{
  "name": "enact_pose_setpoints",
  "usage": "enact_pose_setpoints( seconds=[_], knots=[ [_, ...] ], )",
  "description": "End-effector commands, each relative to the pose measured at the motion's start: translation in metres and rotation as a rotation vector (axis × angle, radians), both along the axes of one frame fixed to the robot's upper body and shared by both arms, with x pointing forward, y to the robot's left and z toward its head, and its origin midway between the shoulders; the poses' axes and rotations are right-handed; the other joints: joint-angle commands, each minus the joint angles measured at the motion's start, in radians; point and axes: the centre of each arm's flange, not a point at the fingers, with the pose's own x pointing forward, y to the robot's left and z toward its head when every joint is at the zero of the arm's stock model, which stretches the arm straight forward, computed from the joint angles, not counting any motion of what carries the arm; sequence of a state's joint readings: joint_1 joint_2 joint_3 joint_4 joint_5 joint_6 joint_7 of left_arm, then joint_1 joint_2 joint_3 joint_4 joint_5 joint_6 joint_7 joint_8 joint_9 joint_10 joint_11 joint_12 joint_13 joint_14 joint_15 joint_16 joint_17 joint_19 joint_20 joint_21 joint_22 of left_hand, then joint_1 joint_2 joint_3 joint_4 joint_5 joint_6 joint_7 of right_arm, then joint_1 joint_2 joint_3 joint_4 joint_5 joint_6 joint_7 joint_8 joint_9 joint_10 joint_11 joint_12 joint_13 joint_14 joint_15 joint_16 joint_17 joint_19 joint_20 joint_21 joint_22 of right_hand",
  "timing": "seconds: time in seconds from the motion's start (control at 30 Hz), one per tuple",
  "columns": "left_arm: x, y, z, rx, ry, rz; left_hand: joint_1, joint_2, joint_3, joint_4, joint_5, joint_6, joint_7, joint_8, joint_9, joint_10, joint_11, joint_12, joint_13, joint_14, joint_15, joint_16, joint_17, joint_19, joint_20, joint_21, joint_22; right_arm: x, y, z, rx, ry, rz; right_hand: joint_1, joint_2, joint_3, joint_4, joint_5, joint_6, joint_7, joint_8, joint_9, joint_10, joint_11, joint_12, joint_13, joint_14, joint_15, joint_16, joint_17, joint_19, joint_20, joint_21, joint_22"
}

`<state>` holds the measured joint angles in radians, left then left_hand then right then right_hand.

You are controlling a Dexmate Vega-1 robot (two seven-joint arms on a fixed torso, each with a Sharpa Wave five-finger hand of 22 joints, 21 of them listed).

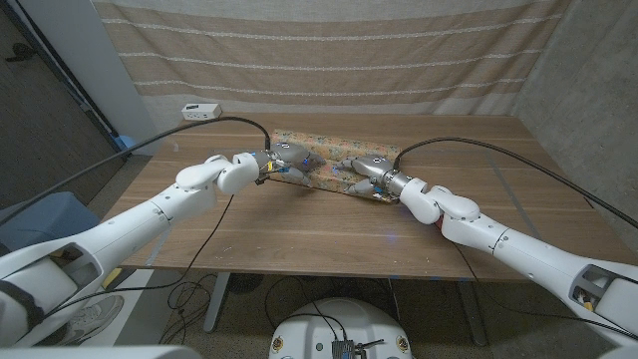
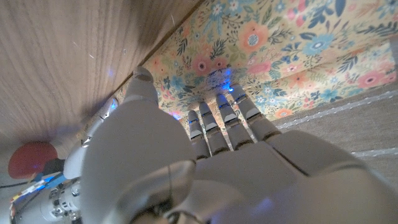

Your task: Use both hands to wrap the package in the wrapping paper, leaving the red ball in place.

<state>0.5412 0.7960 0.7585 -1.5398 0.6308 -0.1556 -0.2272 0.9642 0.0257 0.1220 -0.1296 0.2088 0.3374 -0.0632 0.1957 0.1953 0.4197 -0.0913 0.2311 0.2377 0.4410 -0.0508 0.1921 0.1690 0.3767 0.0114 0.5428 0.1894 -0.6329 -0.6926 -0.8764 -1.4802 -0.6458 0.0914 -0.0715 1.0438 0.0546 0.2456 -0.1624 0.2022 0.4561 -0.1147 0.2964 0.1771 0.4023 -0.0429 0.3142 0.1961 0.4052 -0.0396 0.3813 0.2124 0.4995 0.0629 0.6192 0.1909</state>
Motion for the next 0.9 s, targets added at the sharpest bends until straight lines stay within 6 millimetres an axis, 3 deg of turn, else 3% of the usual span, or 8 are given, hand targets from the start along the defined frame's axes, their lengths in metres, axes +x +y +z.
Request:
enact_pose_setpoints(
  seconds=[0.03,0.27,0.3,0.5,0.63,0.9],
  knots=[
    [0.003,0.013,0.042,-0.161,0.323,0.003,0.004,0.015,0.002,0.002,0.006,0.004,0.008,0.001,0.002,0.007,0.007,-0.003,0.001,0.013,-0.075,0.003,0.005,0.07,0.039,0.003,0.012,0.012,-0.017,0.0,0.019,0.243,0.054,0.124,0.138,0.139,0.104,-0.006,0.427,0.056,-0.006,0.007,0.514,0.022,0.011,0.003,0.588,-0.177,0.06,-0.001,0.304,-0.226,0.192,0.004],
    [0.002,0.013,0.058,-0.185,0.385,-0.016,0.001,0.017,0.001,0.005,0.006,0.018,0.006,0.007,0.002,0.019,0.005,0.0,0.0,0.026,-0.074,0.005,0.005,0.067,0.038,0.003,0.012,0.024,-0.026,0.011,0.087,0.5,0.082,0.135,0.135,0.173,0.103,-0.012,0.46,0.084,-0.022,0.008,0.558,0.05,-0.006,0.001,0.664,-0.181,0.066,-0.004,0.345,-0.227,0.242,0.006],
    [0.002,0.012,0.059,-0.186,0.395,-0.017,0.001,0.017,0.001,0.005,0.006,0.019,0.007,0.007,0.002,0.019,0.005,0.0,0.0,0.026,-0.074,0.005,0.005,0.066,0.038,0.003,0.012,0.025,-0.026,0.012,0.094,0.533,0.085,0.139,0.133,0.179,0.1,-0.013,0.463,0.086,-0.026,0.008,0.562,0.065,-0.01,0.001,0.683,-0.184,0.07,-0.003,0.35,-0.229,0.25,0.006],
    [0.001,0.008,0.063,-0.173,0.432,-0.013,-0.011,0.021,-0.002,0.013,0.005,0.012,0.013,0.004,0.002,0.013,0.012,-0.003,-0.001,0.022,-0.068,0.003,0.006,0.061,0.041,0.001,0.013,0.036,-0.03,0.02,0.128,0.822,0.119,0.15,0.131,0.195,0.091,-0.016,0.474,0.109,-0.036,0.01,0.587,0.072,-0.018,0.001,0.725,-0.187,0.075,-0.003,0.383,-0.232,0.282,0.005],
    [0.001,0.007,0.063,-0.175,0.455,-0.013,-0.017,0.023,-0.004,0.017,0.005,0.008,0.018,0.002,0.002,0.011,0.015,-0.004,-0.002,0.02,-0.066,0.001,0.006,0.059,0.042,0.001,0.013,0.04,-0.034,0.023,0.167,0.941,0.158,0.157,0.129,0.206,0.082,-0.02,0.473,0.129,-0.047,0.011,0.608,0.101,-0.025,0.001,0.761,-0.188,0.08,-0.003,0.412,-0.234,0.308,0.004],
    [0.002,0.007,0.061,-0.173,0.493,-0.012,-0.029,0.031,-0.006,0.025,0.005,0.002,0.024,0.0,0.003,0.006,0.019,-0.007,-0.003,0.017,-0.058,0.0,0.007,0.057,0.046,0.001,0.013,0.044,-0.039,0.026,0.248,1.123,0.235,0.172,0.126,0.234,0.057,-0.027,0.476,0.188,-0.07,0.015,0.64,0.125,-0.046,0.001,0.84,-0.189,0.083,-0.009,0.491,-0.25,0.372,0.0]
  ],
)
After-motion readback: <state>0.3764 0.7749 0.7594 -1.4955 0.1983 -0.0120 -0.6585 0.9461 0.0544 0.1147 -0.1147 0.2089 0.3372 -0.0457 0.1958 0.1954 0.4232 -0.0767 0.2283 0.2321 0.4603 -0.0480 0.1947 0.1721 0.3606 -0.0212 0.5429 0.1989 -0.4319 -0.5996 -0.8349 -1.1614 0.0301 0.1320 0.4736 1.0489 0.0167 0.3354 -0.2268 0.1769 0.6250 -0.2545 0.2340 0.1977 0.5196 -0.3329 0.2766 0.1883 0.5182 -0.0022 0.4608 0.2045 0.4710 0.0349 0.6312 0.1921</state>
